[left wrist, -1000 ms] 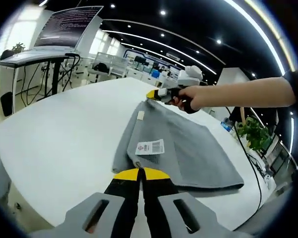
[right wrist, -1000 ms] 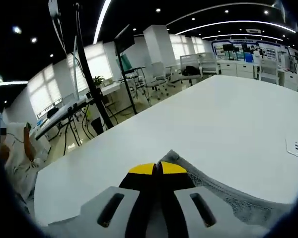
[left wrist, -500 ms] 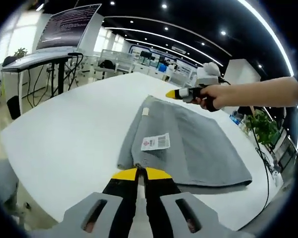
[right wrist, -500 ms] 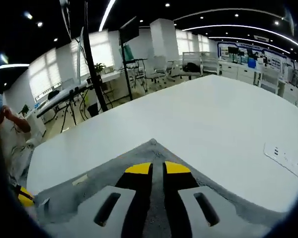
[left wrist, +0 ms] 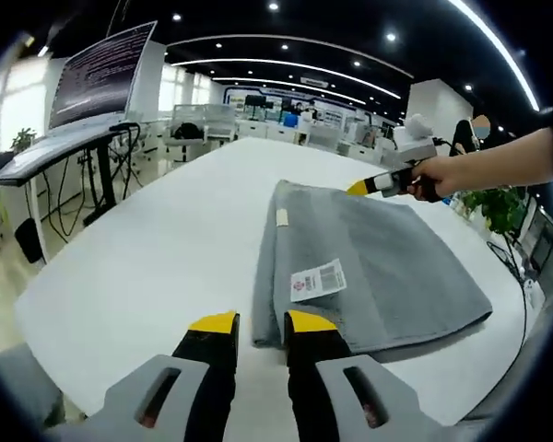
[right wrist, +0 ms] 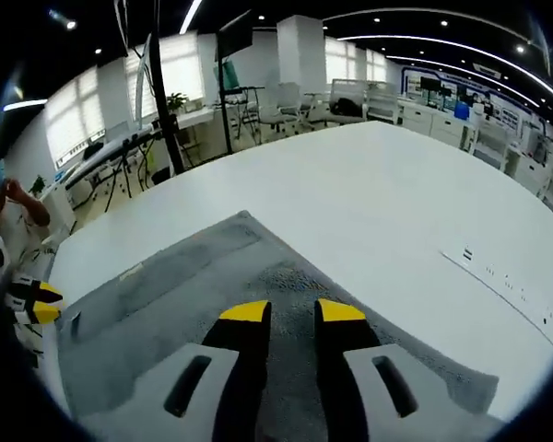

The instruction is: Fold the towel on the table until its edges align and the towel forms a compact rectangular stack.

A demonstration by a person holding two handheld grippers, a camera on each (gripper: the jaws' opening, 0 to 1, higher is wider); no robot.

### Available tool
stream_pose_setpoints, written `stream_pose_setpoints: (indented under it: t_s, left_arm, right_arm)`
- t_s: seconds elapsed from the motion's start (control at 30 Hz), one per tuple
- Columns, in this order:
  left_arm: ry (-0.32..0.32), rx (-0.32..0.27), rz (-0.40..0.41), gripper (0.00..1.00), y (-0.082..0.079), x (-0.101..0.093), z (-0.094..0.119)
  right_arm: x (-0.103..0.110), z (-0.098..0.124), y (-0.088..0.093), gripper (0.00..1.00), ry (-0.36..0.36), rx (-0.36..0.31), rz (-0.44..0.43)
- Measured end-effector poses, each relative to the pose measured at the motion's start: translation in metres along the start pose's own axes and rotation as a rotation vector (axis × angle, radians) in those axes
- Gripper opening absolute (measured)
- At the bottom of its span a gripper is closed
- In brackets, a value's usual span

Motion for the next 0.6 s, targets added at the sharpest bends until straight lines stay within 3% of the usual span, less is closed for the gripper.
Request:
stream_pose_setpoints:
  t_s: [0.2,0.27,0.37,0.6]
  left_arm:
    - [0.009,0.013,0.026,0.2,0.002,-0.001,0.0]
    - [0.019,0.01,0.033,0.19,0.001,-0.002,0.0]
    - [0.025,0.013,0.035,0.19,0.001,-0.005,0.0]
    - [0.038,0.057,-0.048,0.18,0.003,-0.008,-0.004]
  right_arm:
    - [-0.025,0.024,0.023,0.17,0.067,0.029,-0.033]
    - [-0.031,0.041,0.03,0.16,0.101,0.025,-0.068]
    - [-0.061,0.052,0.037,0.15,0.168,0.027,-0.101]
    - [-0.088,0.079,0.058,0.15,0.271,0.027,-0.175]
Point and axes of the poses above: the point that each gripper's makers call its tool centre point, and the gripper's own axes: z roughly backward along the fingers, x roughly to its left, y roughly out of its underside, the point moved 10 cm from there along z, roughly backward along the fingers, and after that the axes turned 1 degree about -z, right-handed, at the moved point
